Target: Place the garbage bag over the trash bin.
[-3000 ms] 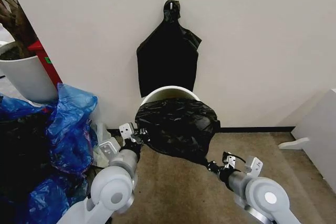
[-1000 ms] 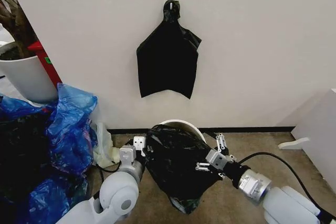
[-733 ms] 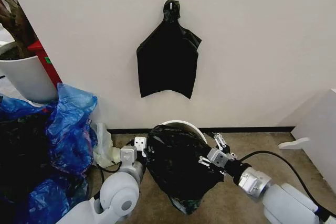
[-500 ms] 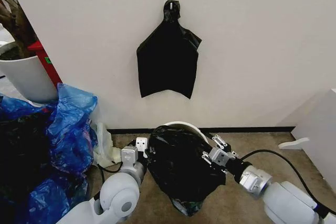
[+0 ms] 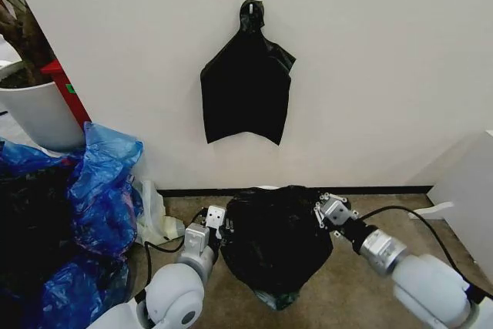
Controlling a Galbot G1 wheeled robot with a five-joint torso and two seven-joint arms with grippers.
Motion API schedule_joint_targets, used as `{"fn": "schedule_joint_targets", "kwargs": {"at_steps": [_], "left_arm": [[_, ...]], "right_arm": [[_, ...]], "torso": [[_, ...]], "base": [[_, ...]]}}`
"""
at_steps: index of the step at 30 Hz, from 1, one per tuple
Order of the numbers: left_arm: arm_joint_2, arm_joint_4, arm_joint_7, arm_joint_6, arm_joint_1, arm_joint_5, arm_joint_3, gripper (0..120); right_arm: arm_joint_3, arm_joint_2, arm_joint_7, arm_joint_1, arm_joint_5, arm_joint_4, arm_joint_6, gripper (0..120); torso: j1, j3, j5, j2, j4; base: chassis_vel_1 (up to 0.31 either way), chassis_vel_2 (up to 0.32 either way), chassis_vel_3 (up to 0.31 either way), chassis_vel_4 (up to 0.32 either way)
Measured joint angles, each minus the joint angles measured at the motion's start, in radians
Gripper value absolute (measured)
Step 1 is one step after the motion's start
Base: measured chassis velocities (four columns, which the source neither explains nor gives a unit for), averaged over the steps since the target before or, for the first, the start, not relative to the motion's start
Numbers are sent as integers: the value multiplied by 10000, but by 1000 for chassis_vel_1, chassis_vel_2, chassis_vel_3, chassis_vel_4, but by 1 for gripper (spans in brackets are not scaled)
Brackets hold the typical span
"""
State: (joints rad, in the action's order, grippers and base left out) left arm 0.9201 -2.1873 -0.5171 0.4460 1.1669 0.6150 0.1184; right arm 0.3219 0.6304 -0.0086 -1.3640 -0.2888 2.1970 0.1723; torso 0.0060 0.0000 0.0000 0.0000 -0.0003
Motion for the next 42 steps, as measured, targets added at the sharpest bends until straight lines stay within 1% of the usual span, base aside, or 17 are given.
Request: {"fn": "schedule_joint_targets", "kwargs": {"at_steps": [3, 5, 9, 11, 12, 17, 19, 22, 24, 29, 31, 37, 42], "left_arm": [[-167, -76, 706, -126, 101, -317, -2, 0], [-197, -98, 889, -188, 132, -425, -12, 0], [-236, -136, 1487, -669, 261, -849, -154, 0], [-236, -136, 1487, -669, 261, -849, -154, 0], [-219, -137, 1768, -951, 302, -1051, -257, 0], [-144, -136, 2548, -1574, 475, -1192, -525, 0], [-119, -135, 2640, -1664, 524, -1183, -572, 0], [-55, -180, 3086, -2046, 727, -970, -812, 0], [-50, -209, 3246, -2129, 782, -874, -895, 0], [-130, -397, 4131, -2482, 1038, -335, -1140, 0], [-129, -421, 4151, -2517, 1058, -237, -1143, 0], [15, -540, 4161, -2882, 1059, 796, -1237, 0], [117, -571, 4236, -3128, 1053, 1135, -1420, 0]], "right_arm": [[73, -40, -611, 233, -378, -603, -393, 0], [88, -53, -796, 265, -419, -750, -444, 0], [129, -122, -1695, 400, -559, -1319, -511, 0], [129, -122, -1695, 400, -559, -1319, -511, 0], [146, -170, -1982, 413, -561, -1502, -511, 0], [150, -229, -2406, 570, -562, -1969, -514, 0], [150, -238, -2437, 588, -555, -2033, -528, 0], [146, -242, -2619, 599, -452, -2275, -754, 0], [142, -220, -2687, 599, -367, -2381, -908, 0], [61, 13, -2975, 749, 66, -2909, -1805, 0], [47, 41, -2986, 762, 111, -2957, -1909, 0], [175, 179, -3012, 531, 383, -3280, -2410, 0], [244, 229, -3026, 383, 383, -3448, -2585, 0]], "torso": [[0, 0, 1, 0, 1], [0, 0, 0, 0, -1], [0, 0, 0, 0, 1], [0, 0, 0, 0, 1], [0, 0, 1, 0, 0], [0, 0, 1, 0, -1], [0, 0, 1, 0, 0], [0, 0, -1, 0, 0], [0, 0, -1, 0, 0], [0, 0, 0, 0, -1], [0, 0, 1, 0, 0], [0, 0, 0, 0, -1], [0, 0, 1, 0, 0]], "base": [[0, 0, 0, 0], [0, 0, 0, 0], [0, 0, 0, 0], [0, 0, 0, 0], [0, 0, 0, 0], [0, 0, 0, 0], [0, 0, 0, 0], [0, 0, 0, 0], [0, 0, 0, 0], [0, 0, 0, 0], [0, 0, 0, 0], [0, 0, 0, 0], [0, 0, 0, 0]]}}
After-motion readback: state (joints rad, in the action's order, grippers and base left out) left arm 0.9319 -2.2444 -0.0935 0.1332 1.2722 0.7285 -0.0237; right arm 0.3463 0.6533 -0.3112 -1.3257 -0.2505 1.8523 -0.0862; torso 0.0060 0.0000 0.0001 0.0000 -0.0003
